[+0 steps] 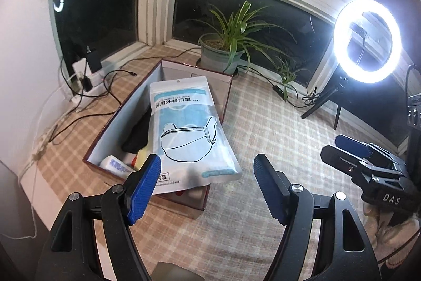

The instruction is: Organize soft objects

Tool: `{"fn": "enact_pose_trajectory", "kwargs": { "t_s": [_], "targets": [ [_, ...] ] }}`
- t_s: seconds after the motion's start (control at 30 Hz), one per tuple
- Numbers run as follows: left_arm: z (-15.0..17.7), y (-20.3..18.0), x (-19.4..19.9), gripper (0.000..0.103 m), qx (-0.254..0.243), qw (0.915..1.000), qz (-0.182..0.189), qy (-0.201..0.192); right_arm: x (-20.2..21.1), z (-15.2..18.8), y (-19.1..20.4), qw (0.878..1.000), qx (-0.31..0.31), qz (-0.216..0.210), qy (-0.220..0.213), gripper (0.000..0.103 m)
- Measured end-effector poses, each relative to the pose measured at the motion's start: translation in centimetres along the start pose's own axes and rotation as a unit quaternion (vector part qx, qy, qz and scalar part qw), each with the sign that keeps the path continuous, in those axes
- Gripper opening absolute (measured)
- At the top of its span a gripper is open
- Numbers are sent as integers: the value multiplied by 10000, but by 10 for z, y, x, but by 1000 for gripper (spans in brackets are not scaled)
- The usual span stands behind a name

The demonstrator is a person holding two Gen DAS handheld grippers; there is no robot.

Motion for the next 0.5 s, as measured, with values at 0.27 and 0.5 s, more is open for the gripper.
{"fn": "enact_pose_trajectory", "kwargs": {
  "t_s": [0.27, 0.5],
  "targets": [
    [1, -12, 20, 82, -13, 9996, -139, -236, 32, 2, -3, 9991, 156, 164, -369, 79],
    [4, -20, 26, 82, -36, 9996, -123, -254, 39, 6, -3, 9986, 247, 209, -412, 83]
  ]
}}
Point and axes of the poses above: each gripper's, at about its wrist camera, not at the fingertips, and x roughly against the way its jaws point, y to its left, z to its underside, the point moved 5 cm from there along -x, roughly the way its jaws point, and after that the axes turned 1 degree about -x, right-handed, at the moved point
